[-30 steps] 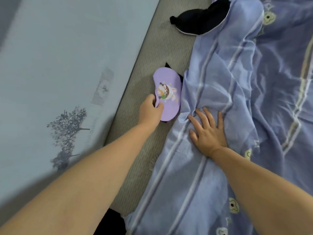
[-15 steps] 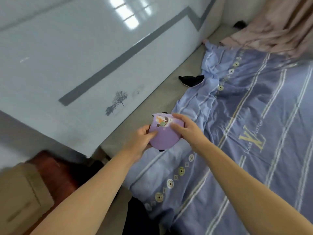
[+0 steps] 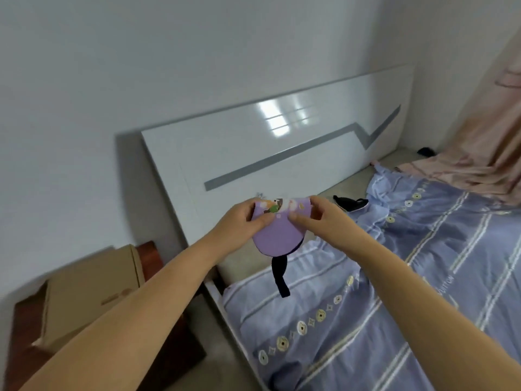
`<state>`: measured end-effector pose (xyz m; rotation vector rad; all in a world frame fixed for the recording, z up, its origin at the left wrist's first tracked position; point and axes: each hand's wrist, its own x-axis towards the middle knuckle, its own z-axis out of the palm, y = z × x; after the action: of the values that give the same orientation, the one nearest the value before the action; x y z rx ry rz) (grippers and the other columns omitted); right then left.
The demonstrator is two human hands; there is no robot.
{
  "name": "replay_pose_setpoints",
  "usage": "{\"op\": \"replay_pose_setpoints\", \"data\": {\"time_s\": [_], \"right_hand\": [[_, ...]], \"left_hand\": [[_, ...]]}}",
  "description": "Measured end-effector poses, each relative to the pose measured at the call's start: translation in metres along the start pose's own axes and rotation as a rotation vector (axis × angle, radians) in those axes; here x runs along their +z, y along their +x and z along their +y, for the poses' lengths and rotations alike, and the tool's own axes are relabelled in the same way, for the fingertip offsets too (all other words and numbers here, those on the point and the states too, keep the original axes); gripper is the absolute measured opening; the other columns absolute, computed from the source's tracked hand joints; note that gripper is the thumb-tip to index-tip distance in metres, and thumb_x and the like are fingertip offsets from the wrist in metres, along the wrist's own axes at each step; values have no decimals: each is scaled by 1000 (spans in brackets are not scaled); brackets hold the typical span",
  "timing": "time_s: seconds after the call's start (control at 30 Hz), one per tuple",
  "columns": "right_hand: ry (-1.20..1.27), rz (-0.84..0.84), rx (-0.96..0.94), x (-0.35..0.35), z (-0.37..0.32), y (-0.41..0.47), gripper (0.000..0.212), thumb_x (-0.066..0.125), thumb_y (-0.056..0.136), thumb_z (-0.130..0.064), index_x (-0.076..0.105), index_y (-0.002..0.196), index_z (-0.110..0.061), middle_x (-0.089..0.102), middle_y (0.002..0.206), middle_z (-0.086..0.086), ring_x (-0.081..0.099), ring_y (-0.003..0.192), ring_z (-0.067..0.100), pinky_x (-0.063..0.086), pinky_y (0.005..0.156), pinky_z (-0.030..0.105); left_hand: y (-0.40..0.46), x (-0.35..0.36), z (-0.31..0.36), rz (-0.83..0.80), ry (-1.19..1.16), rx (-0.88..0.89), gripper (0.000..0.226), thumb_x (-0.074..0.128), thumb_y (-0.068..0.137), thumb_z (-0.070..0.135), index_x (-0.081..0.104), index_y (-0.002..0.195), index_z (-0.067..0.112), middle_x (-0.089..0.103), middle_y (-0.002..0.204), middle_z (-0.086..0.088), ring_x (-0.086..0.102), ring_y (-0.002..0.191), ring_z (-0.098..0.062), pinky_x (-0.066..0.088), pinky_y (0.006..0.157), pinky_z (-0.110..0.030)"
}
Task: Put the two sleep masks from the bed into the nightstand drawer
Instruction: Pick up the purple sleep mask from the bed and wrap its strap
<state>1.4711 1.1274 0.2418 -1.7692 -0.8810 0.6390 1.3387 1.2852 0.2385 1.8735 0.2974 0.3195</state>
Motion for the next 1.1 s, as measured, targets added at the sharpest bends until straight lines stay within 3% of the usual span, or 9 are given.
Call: {"op": "replay_pose_setpoints", "data": {"time_s": [0.1, 0.23, 0.47, 0.57, 0.63, 0.77, 0.9, 1.0, 1.1], "right_hand": [[126, -149, 36, 30, -21, -12, 28, 65, 84, -34, 64, 109, -22, 72, 106, 4, 67, 96, 19, 55, 79, 30], [402, -197, 40, 81, -49, -27, 26, 63, 86, -22, 66, 109, -10, 74, 103, 6, 69, 95, 21, 57, 73, 27], [609, -138, 43, 135, -71, -58, 20, 58, 89, -20, 65, 106, -11, 75, 94, 1, 69, 84, 16, 57, 66, 27], [651, -133, 67, 147, -69, -74, 19, 59, 87, -19, 66, 103, -11, 75, 94, 1, 70, 83, 15, 57, 65, 26], [660, -126, 72, 153, -68, -85, 18, 59, 86, -19, 67, 100, -12, 76, 90, -1, 71, 81, 14, 57, 63, 25], [646, -109, 61, 162, -68, -101, 23, 62, 83, -22, 66, 104, -12, 76, 95, 0, 70, 86, 17, 57, 67, 27], [622, -103, 31, 168, -65, -108, 21, 61, 85, -22, 66, 104, -15, 76, 97, 0, 70, 90, 18, 57, 67, 27], [603, -57, 0, 164, -67, -107, 17, 59, 88, -20, 66, 104, -17, 75, 96, -2, 70, 88, 16, 57, 67, 26], [535, 51, -32, 155, -69, -101, 13, 58, 89, -17, 66, 99, -21, 73, 95, -1, 70, 82, 12, 56, 64, 24]], "left_hand": [[-34, -24, 1, -26, -248, -94, 17, 58, 89, 23, 65, 105, 27, 69, 103, 6, 63, 98, -11, 52, 86, -29], [-86, -51, -1, -162, -575, -168, 27, 68, 79, 36, 70, 105, 27, 73, 109, 3, 65, 107, -15, 57, 86, -29], [-168, -72, -15, -265, -529, -281, 27, 71, 75, 29, 70, 94, 11, 63, 84, -6, 64, 77, -15, 48, 101, -45], [-191, -80, -17, -257, -498, -276, 11, 58, 88, 11, 69, 87, 12, 66, 77, -2, 61, 71, -14, 51, 90, -34], [-204, -79, -17, -271, -415, -281, 17, 57, 89, 13, 71, 80, 17, 69, 71, 5, 61, 73, -13, 53, 73, -20], [-217, -69, -14, -68, -320, -262, 17, 64, 84, 21, 73, 98, 16, 75, 100, -2, 68, 100, -16, 53, 91, -28], [-221, -60, -8, 73, -444, -267, 13, 57, 89, 16, 69, 86, 11, 71, 67, 1, 66, 67, -13, 57, 71, -25], [-221, -53, -1, 123, -618, -352, 32, 47, 93, 18, 49, 61, 12, 40, 38, 5, 36, 36, -10, 42, 56, -23], [-224, -53, 7, -33, -1010, -399, 35, 44, 91, 20, 52, 58, 12, 30, 27, 6, 27, 23, -7, 47, 54, -21]]}}
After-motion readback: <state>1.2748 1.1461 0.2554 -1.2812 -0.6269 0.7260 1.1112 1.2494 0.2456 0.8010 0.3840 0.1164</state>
